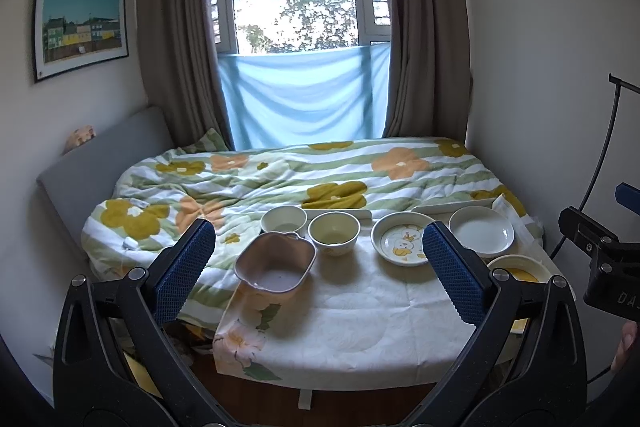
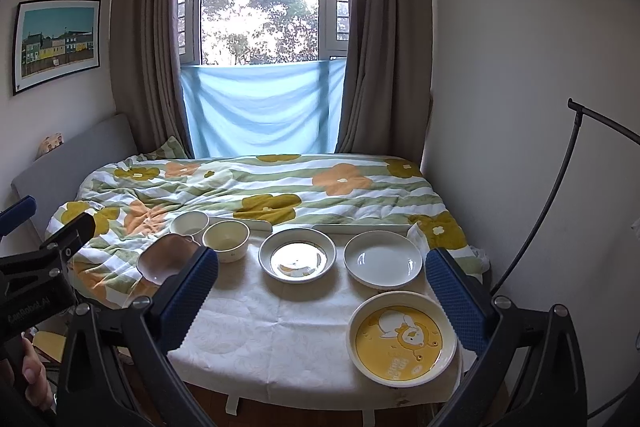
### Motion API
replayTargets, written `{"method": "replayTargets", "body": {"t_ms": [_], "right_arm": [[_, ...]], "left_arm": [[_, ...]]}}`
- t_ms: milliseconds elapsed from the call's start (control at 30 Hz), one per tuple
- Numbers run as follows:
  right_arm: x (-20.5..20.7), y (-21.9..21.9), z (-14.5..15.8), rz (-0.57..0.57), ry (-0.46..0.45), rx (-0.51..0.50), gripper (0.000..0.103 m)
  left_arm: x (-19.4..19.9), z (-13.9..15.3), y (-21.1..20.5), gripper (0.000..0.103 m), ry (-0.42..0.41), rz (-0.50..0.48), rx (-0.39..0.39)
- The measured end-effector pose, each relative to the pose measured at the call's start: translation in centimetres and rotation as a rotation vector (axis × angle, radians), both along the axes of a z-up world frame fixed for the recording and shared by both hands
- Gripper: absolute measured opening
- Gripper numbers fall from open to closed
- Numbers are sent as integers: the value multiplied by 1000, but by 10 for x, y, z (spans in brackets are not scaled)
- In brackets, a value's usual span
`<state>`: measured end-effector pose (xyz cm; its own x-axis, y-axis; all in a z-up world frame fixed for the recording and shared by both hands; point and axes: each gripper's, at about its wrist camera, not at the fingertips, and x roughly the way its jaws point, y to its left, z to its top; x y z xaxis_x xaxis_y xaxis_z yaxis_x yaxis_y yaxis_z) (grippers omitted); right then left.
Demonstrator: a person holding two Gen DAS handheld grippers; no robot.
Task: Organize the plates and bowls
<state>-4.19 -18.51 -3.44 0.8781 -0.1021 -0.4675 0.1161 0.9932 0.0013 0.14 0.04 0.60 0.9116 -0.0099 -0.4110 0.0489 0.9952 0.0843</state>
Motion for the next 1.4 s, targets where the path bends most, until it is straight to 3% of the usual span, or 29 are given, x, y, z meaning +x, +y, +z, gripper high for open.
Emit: {"method": "replayTargets", "body": {"t_ms": [1400], "right_arm": [[10, 7, -7, 10, 6, -5, 103]], "left_arm": [[10, -5, 11, 103, 4, 1, -16]]}}
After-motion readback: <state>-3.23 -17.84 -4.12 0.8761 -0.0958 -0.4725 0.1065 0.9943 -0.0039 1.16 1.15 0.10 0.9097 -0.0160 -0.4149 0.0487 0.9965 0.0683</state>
